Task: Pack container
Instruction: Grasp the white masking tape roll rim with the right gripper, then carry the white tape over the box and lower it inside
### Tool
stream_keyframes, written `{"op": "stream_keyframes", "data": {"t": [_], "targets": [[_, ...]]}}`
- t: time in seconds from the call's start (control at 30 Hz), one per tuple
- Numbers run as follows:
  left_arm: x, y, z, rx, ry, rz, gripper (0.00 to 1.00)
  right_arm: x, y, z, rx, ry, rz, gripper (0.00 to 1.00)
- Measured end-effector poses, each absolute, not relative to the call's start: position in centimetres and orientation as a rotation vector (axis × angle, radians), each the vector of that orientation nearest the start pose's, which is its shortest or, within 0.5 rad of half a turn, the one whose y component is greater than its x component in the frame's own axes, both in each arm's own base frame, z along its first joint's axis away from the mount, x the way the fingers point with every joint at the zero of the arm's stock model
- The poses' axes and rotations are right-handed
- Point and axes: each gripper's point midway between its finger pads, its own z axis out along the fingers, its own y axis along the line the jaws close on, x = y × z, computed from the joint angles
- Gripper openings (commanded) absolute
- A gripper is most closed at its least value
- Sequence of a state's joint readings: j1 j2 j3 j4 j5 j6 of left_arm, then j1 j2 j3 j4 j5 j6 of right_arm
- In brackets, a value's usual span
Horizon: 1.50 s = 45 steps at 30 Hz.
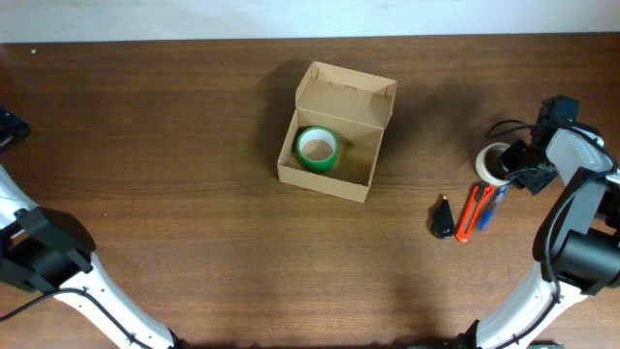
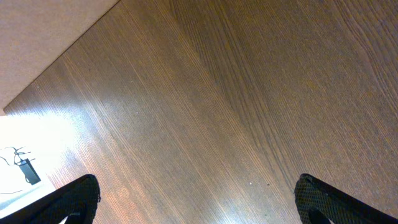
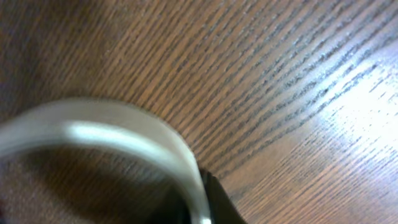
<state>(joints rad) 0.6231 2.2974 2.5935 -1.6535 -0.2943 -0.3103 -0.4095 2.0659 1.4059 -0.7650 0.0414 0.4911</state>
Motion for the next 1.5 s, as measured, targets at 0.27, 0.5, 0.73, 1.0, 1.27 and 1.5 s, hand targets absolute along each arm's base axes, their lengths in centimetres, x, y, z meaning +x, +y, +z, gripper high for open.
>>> {"op": "stream_keyframes", "data": {"t": [0.27,0.5,0.73,1.0,1.27,1.5], "targets": [[34.7,31.1,20.7,-1.364,2.604,0.479,1.00,36.6,-16.7,0.0,1.312,2.735,-0.061,0.04],[34.7,31.1,20.7,-1.364,2.604,0.479,1.00,35.9,-16.0,1.8,1.219,2.855,-0.068,0.04],[34.7,31.1,20.7,-1.365,2.604,0.479,1.00,40.5,-15.0,10.1,0.966,2.821,-0.068,0.04],[34.7,31.0,20.7,-1.364,2.604,0.479,1.00,42.8,-5.3,23.3,0.336,2.800,-0.013,0.04],[34.7,31.1,20.7,-1.365,2.604,0.479,1.00,41.6,10.0,28.5,-0.401,2.677,0.053,0.04],[34.7,31.1,20.7,-1.364,2.604,0.479,1.00,39.1,18.3,27.4,-0.892,2.589,0.060,0.05]]}}
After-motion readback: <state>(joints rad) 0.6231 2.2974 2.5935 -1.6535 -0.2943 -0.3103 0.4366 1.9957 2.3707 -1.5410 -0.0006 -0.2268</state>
